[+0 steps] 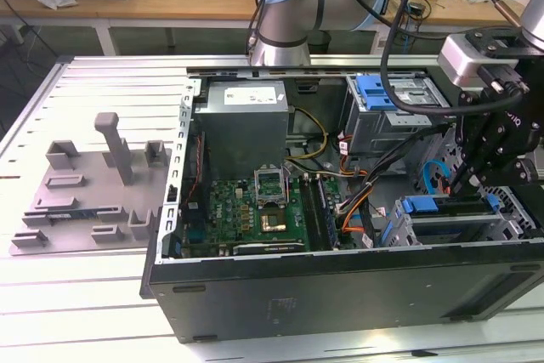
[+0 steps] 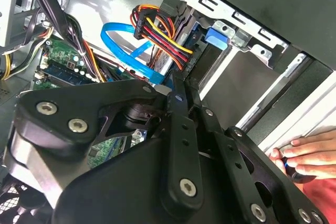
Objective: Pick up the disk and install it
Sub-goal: 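Insert the second disk wire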
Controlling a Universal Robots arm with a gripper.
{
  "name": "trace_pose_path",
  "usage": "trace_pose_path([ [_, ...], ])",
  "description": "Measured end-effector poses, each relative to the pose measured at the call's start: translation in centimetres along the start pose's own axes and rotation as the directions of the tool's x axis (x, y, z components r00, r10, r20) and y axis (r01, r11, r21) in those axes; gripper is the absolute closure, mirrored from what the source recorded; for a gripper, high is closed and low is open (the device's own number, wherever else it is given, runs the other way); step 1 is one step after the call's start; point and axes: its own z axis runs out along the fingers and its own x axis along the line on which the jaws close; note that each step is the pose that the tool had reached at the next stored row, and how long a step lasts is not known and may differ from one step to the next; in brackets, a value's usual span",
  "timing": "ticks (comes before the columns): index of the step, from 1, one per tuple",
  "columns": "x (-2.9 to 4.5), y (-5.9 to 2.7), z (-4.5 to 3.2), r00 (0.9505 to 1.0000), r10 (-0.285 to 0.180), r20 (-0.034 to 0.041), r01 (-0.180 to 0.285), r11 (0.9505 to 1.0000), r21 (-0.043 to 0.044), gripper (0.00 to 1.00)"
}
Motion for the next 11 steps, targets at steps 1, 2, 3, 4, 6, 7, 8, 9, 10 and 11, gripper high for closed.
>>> trace_pose_path([
  [1,0.0,0.0,0.0,1.0,0.0,-0.0001,0.0,1.0,0.0,0.84],
  [2,0.0,0.0,0.01,1.0,0.0,0.0,0.0,1.0,0.0,0.84],
  [3,0.0,0.0,0.04,1.0,0.0,0.0,0.0,1.0,0.0,0.84],
  [4,0.0,0.0,0.07,1.0,0.0,0.0,0.0,1.0,0.0,0.84],
  [6,0.0,0.0,0.12,1.0,0.0,0.0001,0.0,1.0,0.0,0.84],
  [7,0.0,0.0,0.15,1.0,0.0,0.0001,0.0,1.0,0.0,0.84],
  [8,0.0,0.0,0.17,1.0,0.0,0.0001,0.0,1.0,0.0,0.84],
  [9,0.0,-0.01,0.2,1.0,0.0,0.0,0.0,1.0,0.0,0.84],
  [10,0.0,-0.02,0.23,1.0,0.0,0.0,0.0,1.0,0.0,0.84],
  [11,0.0,-0.03,0.25,1.0,0.0,0.0001,0.0,1.0,0.0,0.84],
])
